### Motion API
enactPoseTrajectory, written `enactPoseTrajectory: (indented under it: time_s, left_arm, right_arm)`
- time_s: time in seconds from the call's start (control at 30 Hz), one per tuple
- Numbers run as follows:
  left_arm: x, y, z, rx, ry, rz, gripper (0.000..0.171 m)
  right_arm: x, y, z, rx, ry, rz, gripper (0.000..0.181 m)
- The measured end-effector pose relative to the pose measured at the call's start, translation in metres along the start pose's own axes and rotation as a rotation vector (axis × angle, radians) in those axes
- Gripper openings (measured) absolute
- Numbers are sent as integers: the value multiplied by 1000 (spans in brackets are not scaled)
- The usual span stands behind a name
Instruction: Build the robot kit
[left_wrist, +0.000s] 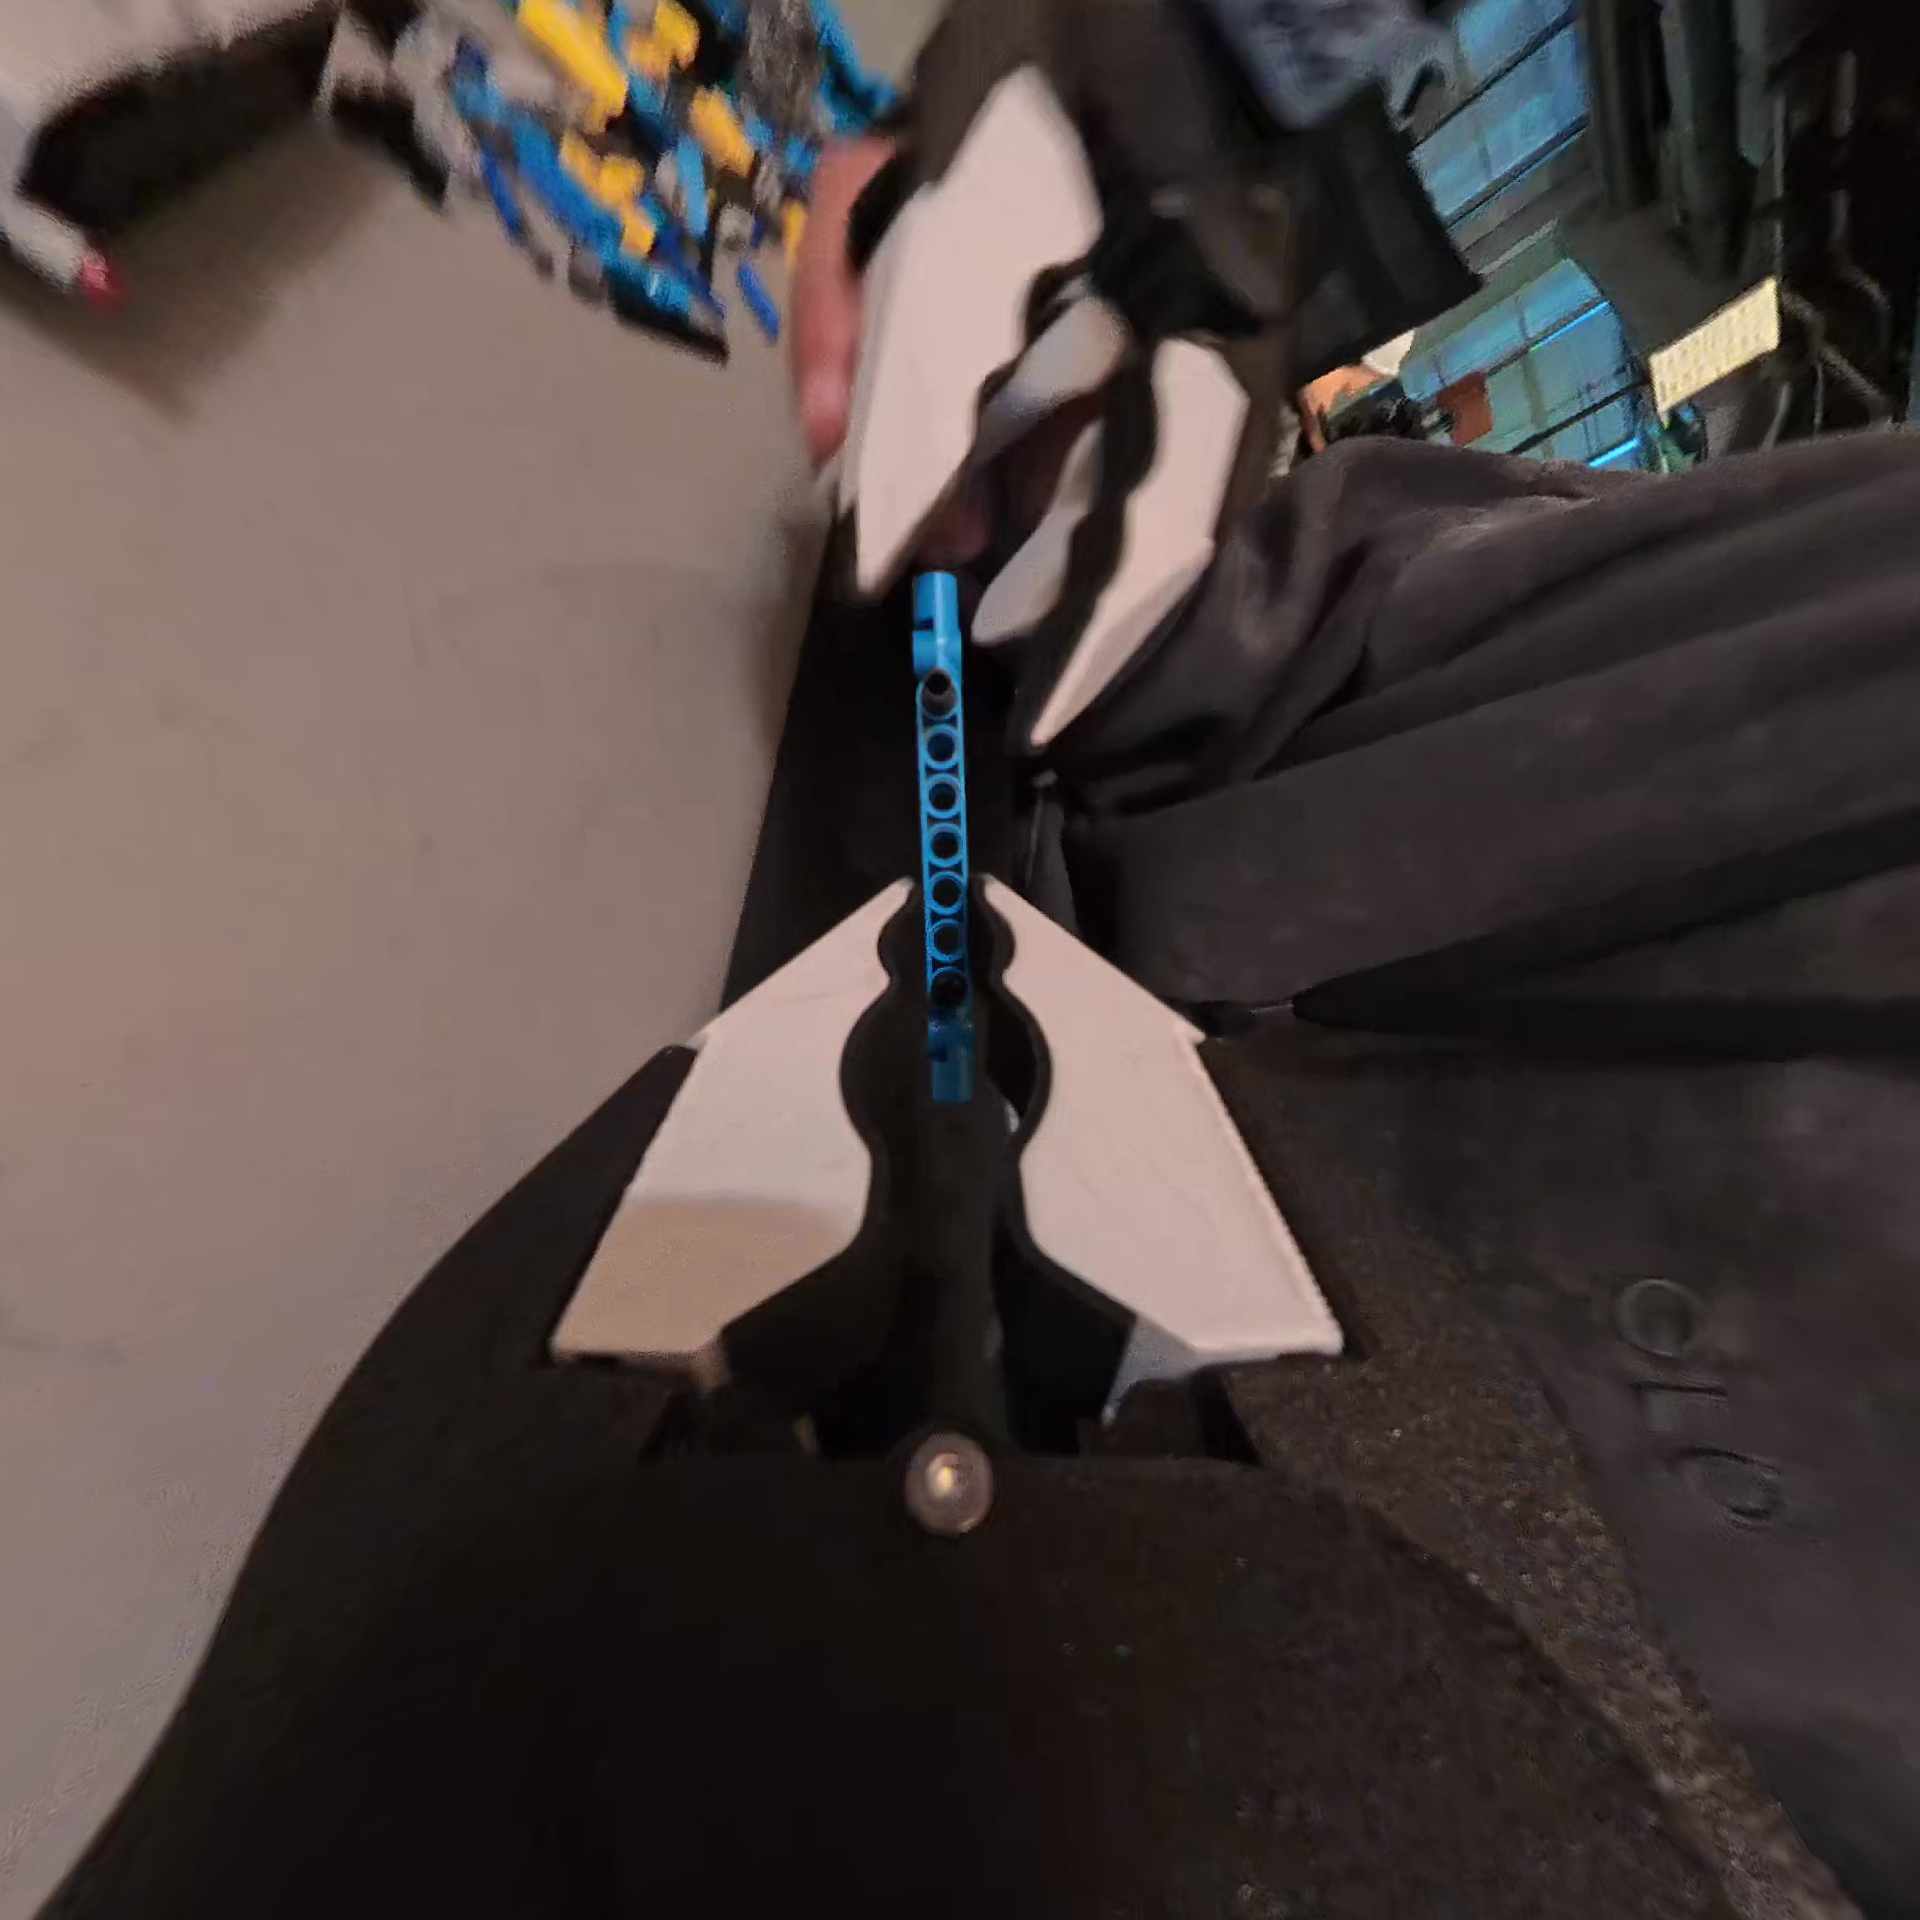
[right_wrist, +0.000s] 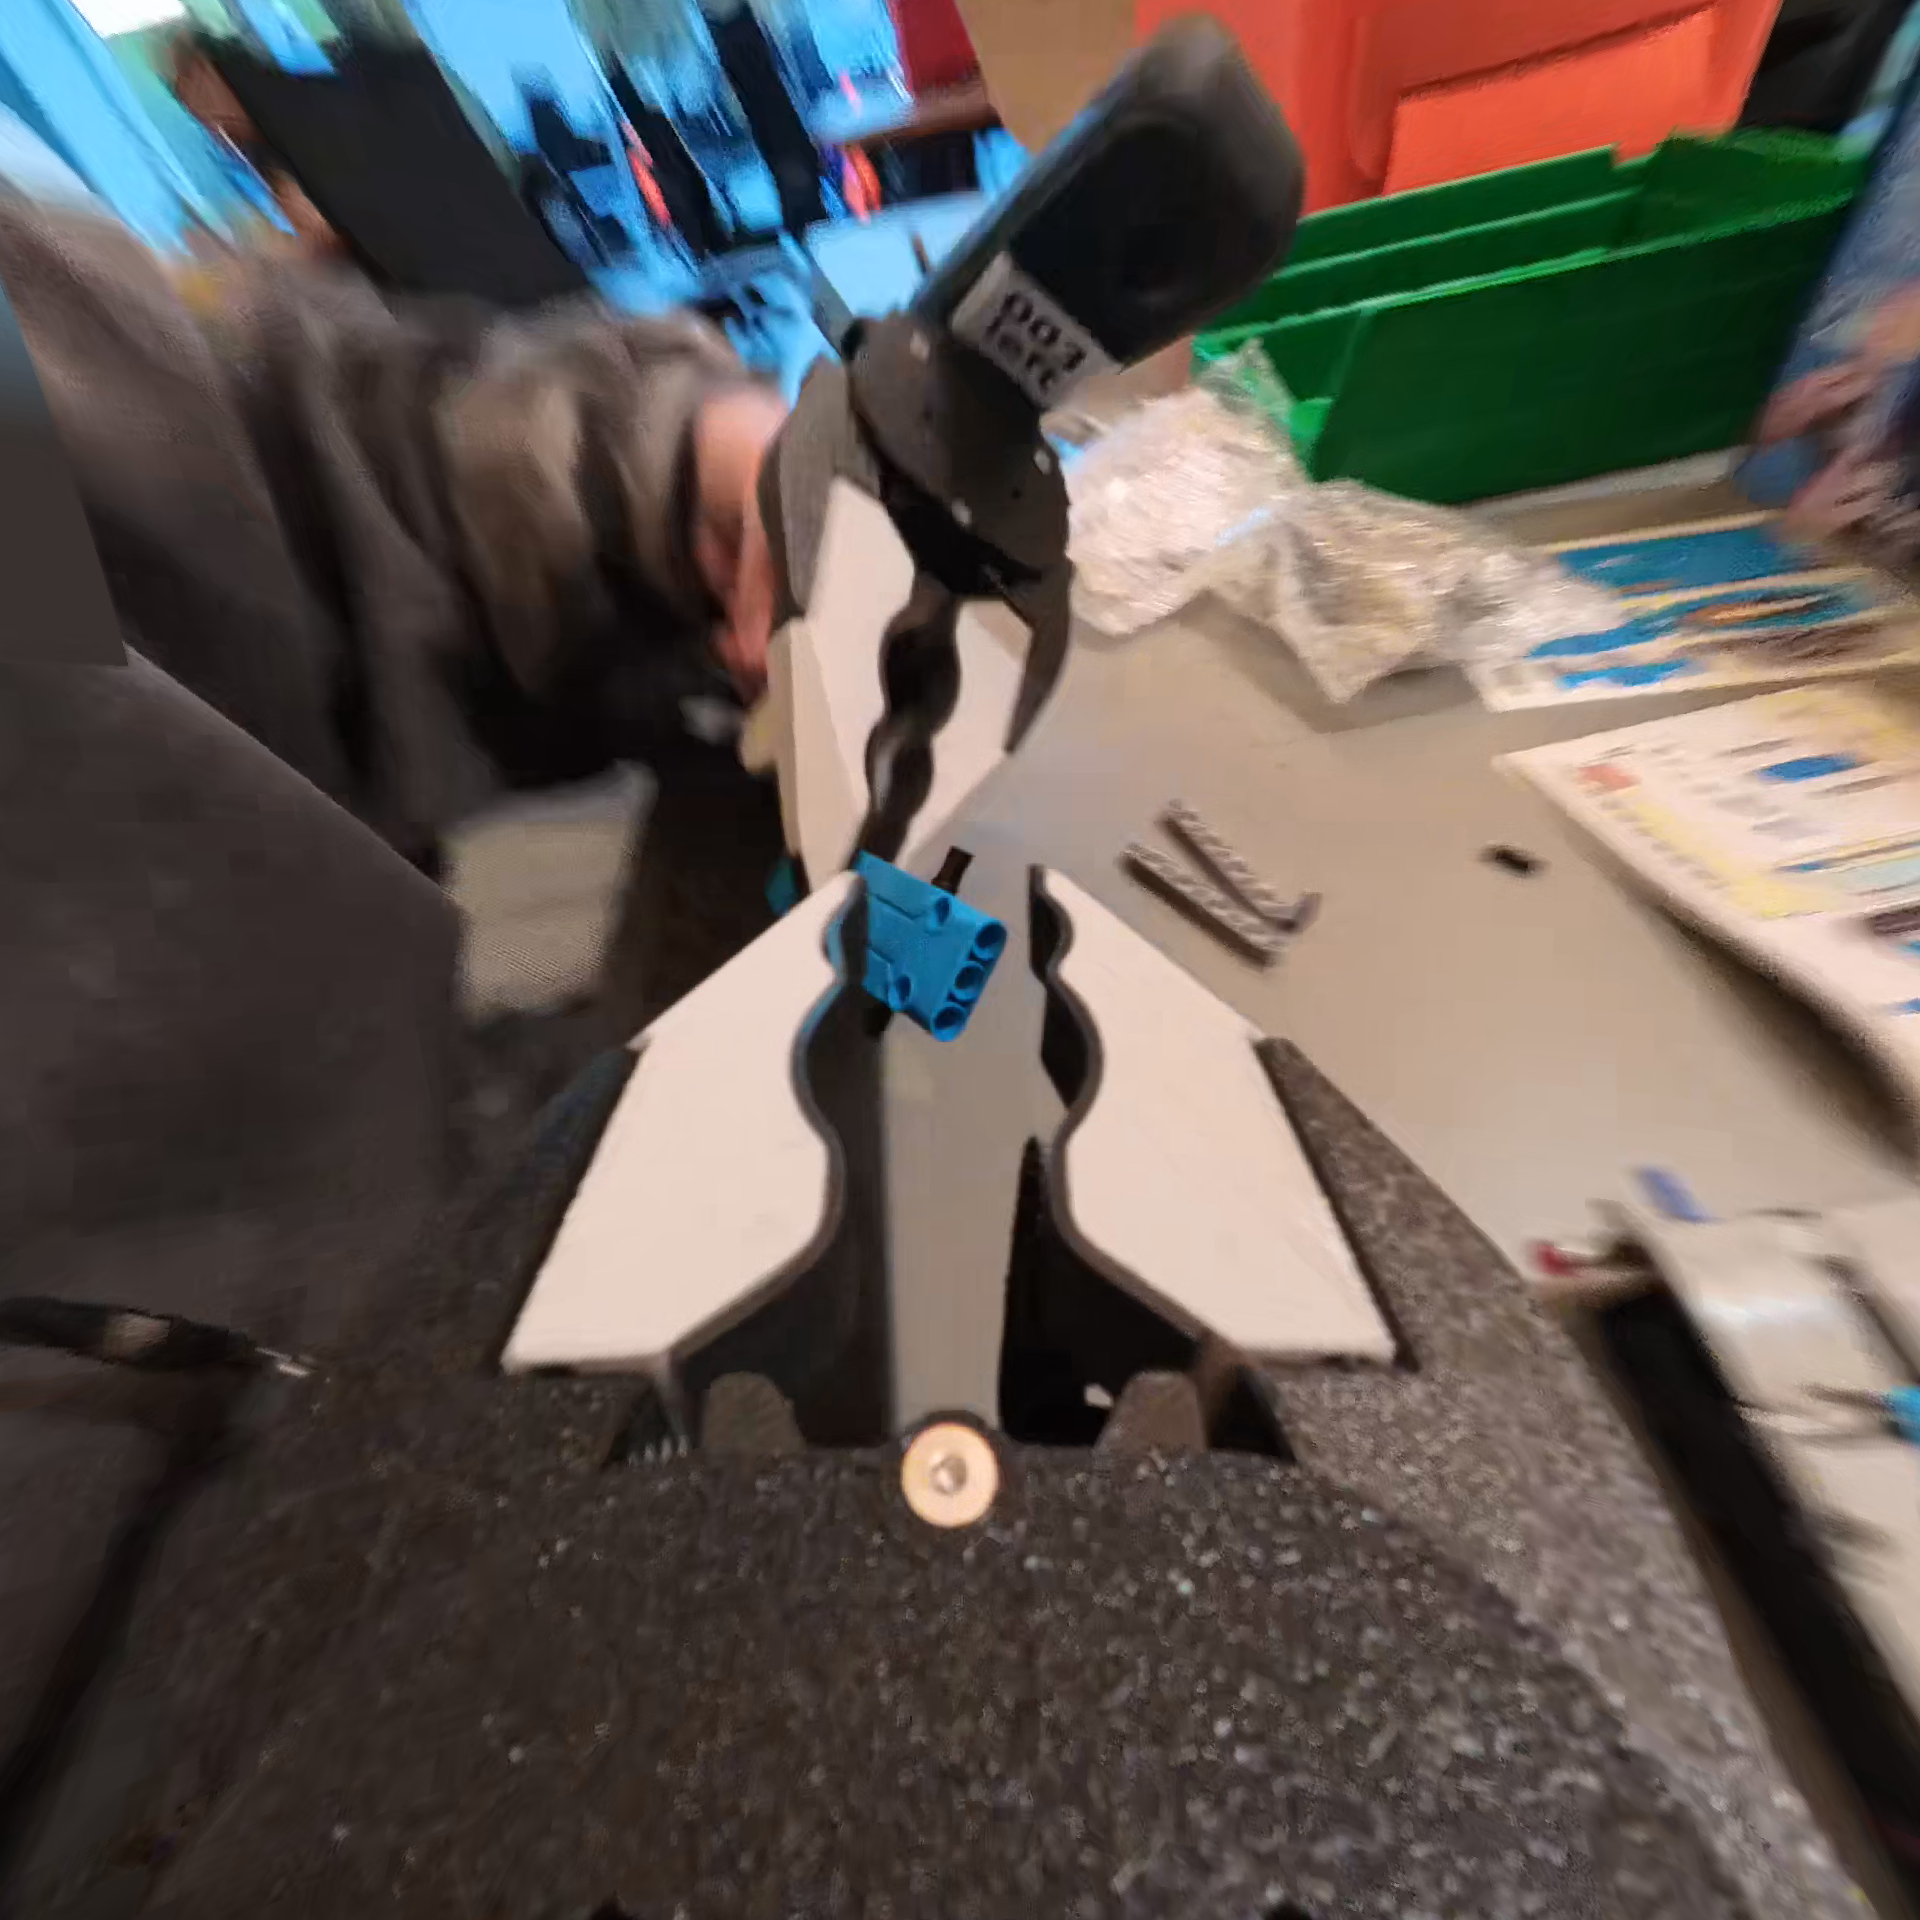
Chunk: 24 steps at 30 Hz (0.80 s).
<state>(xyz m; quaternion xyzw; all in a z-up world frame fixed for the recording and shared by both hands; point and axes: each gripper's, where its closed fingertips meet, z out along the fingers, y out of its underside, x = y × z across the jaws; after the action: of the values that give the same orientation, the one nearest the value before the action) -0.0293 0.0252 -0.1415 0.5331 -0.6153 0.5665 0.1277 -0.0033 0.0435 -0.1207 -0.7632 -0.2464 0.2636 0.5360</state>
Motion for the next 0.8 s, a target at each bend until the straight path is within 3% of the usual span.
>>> enactPoseTrajectory:
  time_s: [0.13, 0.17, 0.23, 0.37, 0.47, 0.63, 0.7, 0.8]
  left_arm:
    - [-3, 14, -5, -177, -25, -188, 5]
    - [-3, 18, -5, -215, -37, -210, 5]
    - [-1, 23, -3, -270, -53, -245, 5]
    - [11, 28, 2, -343, -54, -247, 5]
    - [14, 31, 6, -375, -71, -248, 5]
    - [16, 25, 5, -343, -66, -221, 6]
    - [14, 20, 3, -314, -93, -108, 8]
    - [3, 12, -6, -236, -227, 104, 38]
  right_arm:
    - [-5, 19, -2, -323, 155, -423, 65]
    - [-7, 23, 0, -387, 175, -504, 68]
    - [-19, 25, 5, -430, 147, -617, 57]
    - [-31, 38, 11, -499, 94, -688, 57]
    - [-31, 45, 12, -535, 100, -740, 43]
    - [-29, 42, 7, -571, 117, -697, 41]
    - [-28, 39, 6, -556, 114, -660, 41]
    - [-24, 38, 3, -509, 107, -605, 41]
